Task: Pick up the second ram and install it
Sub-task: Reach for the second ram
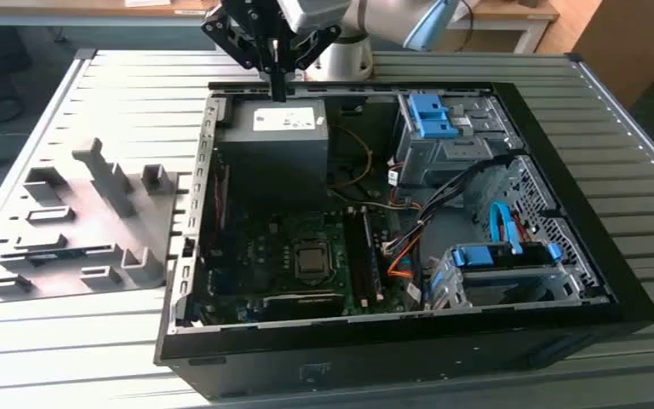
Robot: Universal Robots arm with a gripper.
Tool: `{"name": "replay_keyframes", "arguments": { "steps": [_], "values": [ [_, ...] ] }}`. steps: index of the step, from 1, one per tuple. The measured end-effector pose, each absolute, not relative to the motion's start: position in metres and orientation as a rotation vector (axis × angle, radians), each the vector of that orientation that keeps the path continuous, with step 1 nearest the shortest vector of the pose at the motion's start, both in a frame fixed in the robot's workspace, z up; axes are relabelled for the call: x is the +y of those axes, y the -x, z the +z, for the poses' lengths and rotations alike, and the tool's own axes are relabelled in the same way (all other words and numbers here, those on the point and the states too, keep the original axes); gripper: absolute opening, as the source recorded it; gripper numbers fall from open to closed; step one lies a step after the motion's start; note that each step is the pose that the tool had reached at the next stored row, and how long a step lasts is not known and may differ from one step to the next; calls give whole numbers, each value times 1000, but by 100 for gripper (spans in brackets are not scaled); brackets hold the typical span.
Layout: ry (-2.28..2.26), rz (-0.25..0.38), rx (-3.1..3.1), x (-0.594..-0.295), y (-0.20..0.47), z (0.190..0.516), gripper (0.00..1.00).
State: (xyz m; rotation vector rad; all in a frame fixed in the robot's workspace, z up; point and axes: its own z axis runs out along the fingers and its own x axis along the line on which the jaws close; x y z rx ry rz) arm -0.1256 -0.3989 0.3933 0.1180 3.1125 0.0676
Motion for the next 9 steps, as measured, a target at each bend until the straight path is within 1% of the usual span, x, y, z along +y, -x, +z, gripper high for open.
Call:
{"name": "replay_keyframes", "arguments": {
  "steps": [9],
  "values": [
    [-118, 68, 3112, -399, 131, 393, 10]
  ]
}}
